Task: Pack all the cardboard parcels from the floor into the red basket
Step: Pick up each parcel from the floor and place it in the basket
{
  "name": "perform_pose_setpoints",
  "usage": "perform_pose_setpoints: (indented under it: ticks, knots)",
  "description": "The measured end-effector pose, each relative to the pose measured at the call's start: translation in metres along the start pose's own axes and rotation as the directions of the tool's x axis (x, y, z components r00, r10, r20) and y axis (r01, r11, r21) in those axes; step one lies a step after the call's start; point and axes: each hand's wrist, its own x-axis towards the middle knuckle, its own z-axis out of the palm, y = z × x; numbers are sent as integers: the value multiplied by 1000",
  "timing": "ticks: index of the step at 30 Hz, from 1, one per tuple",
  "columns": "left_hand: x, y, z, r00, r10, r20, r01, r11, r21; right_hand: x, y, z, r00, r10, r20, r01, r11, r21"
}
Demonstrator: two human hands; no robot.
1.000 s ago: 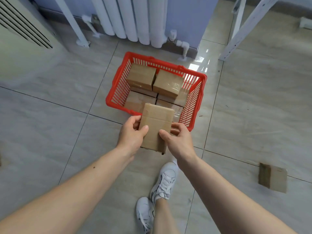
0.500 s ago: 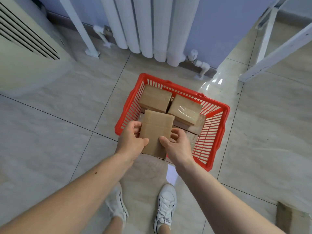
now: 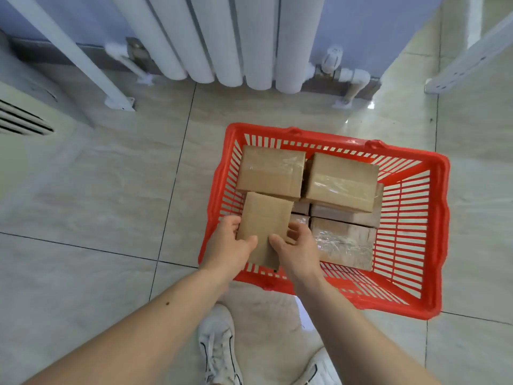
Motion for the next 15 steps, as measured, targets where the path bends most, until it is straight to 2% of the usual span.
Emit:
perform_pose_setpoints:
  ticks: [5,15]
  knots:
    - [35,-21,7,999,-18,42,14,996,88,30,16,21,1000,-2,-4,2,999,-32]
    - [44,-30,9,1000,21,-1,-20,976,215,40,15,27,998,21,53,-19,999,-49]
